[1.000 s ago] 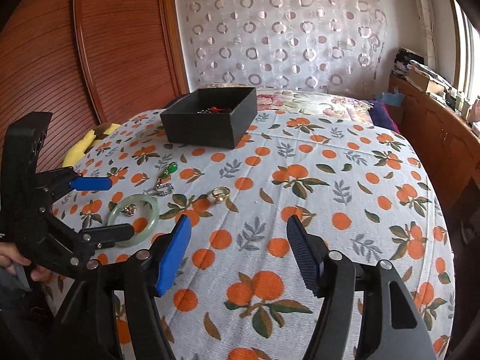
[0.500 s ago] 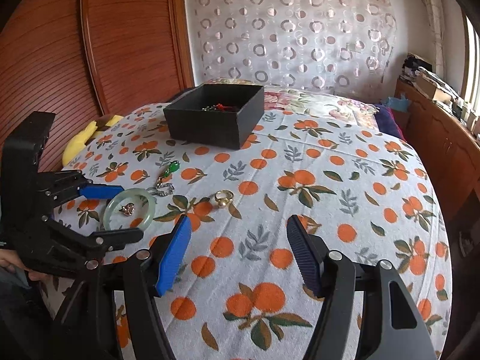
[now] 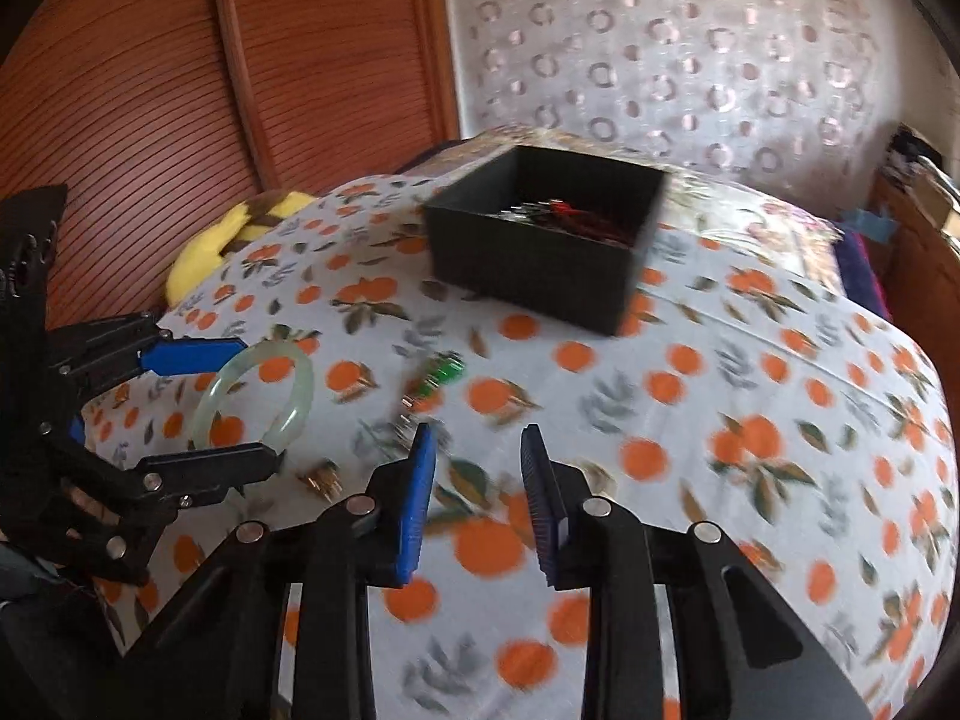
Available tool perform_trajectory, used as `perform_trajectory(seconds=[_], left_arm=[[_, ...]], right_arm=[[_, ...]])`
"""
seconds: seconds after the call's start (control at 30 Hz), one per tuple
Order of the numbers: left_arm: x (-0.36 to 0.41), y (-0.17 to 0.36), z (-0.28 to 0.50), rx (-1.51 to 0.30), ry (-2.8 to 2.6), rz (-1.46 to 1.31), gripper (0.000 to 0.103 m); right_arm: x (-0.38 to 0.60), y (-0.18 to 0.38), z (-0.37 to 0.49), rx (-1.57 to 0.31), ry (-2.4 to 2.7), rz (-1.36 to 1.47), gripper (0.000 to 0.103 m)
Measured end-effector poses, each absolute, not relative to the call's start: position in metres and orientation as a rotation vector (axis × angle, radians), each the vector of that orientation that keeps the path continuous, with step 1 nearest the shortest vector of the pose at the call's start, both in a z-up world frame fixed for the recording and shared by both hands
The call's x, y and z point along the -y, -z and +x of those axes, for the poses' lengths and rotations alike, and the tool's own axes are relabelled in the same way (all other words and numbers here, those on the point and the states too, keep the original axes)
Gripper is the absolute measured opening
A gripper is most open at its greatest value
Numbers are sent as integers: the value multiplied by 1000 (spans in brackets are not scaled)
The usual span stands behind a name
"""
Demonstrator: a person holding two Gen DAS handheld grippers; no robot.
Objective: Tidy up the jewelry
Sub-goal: 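Lower the left tool around the jade bangle while the right tool approaches the green pendant, then close the left tool on the jade bangle rim while the right tool grips the green pendant chain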
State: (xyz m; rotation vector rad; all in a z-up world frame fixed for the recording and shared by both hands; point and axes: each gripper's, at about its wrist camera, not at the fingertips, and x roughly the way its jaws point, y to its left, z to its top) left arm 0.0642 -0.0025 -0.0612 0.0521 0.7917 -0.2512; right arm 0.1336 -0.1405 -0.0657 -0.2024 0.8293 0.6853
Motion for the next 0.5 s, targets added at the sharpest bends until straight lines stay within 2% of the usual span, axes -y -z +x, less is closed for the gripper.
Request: perform_trajectory(seconds=[0.23, 0.37, 0.47, 0.5], left_arm=[[-18, 54, 64, -765, 211, 20, 69], [-22, 53, 67, -756, 202, 15, 69], [-23, 51, 68, -749, 197, 14, 69], [-24, 51, 70, -746, 197, 13, 69]], right_arm=[[102, 74, 154, -882, -721, -231, 32], [92, 82, 162, -905, -698, -258, 27], [91, 85, 168, -909, -673, -263, 23], [90, 85, 169, -910, -670, -264, 15]])
